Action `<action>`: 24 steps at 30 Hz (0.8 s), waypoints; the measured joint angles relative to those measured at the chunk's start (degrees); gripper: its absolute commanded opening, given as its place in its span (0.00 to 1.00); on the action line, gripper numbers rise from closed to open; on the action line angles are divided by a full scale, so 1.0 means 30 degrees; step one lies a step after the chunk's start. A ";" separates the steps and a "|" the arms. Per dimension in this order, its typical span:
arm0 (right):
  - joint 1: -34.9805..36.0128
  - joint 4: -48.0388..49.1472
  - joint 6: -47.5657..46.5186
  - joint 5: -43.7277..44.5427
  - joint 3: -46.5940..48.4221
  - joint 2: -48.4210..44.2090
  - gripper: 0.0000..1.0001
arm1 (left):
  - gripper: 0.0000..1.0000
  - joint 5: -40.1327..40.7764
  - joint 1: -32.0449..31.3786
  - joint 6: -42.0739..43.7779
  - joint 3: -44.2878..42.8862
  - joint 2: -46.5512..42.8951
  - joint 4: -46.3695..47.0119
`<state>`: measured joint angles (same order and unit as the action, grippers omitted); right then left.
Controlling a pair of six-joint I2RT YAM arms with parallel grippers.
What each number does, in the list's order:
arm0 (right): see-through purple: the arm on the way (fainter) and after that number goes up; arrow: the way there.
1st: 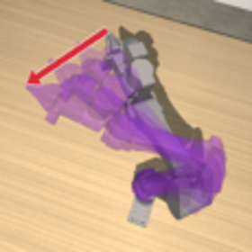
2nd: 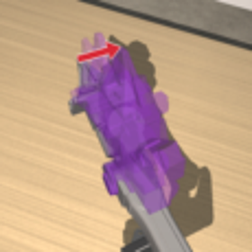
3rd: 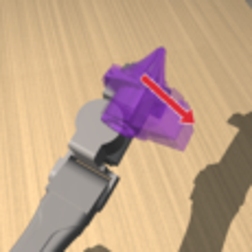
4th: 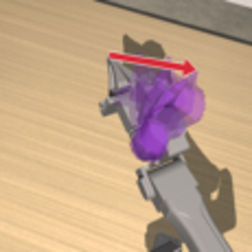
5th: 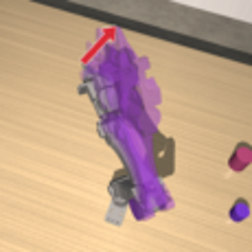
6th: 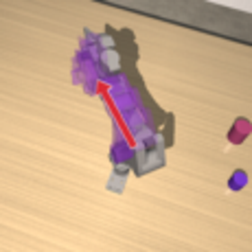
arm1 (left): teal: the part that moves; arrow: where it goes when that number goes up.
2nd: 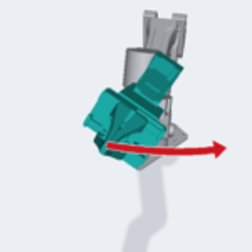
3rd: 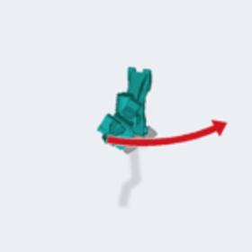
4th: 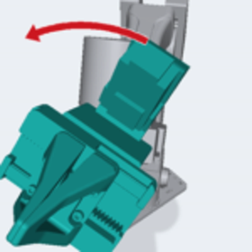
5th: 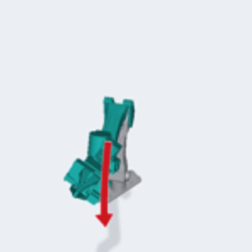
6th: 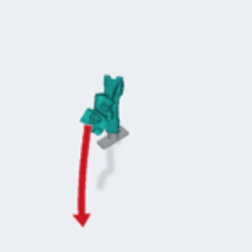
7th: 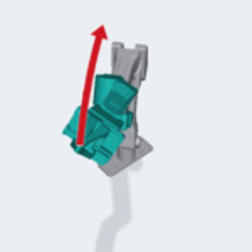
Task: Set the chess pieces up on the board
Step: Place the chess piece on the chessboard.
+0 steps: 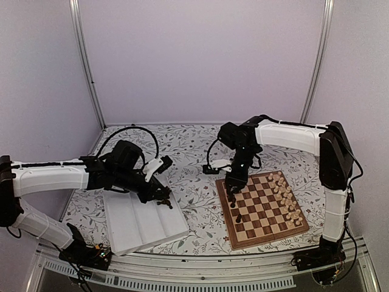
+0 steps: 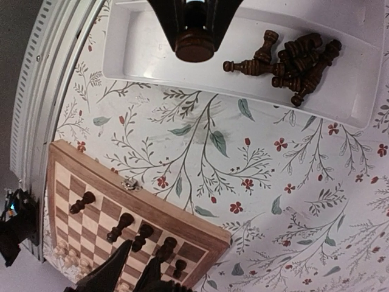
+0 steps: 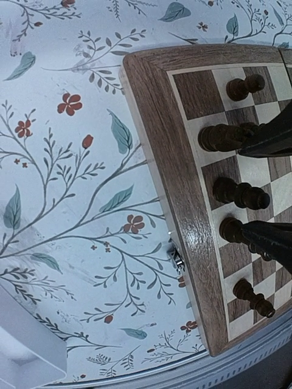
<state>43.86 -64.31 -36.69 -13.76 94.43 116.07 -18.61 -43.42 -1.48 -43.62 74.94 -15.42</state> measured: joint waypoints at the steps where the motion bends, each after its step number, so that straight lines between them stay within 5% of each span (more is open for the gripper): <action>1: 0.0000 -0.0087 -0.0007 0.0029 0.0197 -0.0029 0.41 | 0.05 -0.0109 0.0000 -0.0007 -0.0051 0.0058 0.0000; 11: 0.0517 -0.0444 -0.1472 -0.0175 0.1836 -0.2608 0.46 | 0.05 -0.2419 0.0022 -0.0022 -0.1639 0.1122 -0.0780; 24: 0.6317 0.3206 -0.4138 0.1603 0.1719 -0.4444 0.52 | 0.07 -0.7526 0.0036 -0.0889 -0.4612 0.4044 -0.1843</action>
<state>62.81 -54.70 -49.10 -8.95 99.59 102.74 -41.19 -43.31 -4.14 -57.45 87.07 -20.95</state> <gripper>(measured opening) 0.511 0.091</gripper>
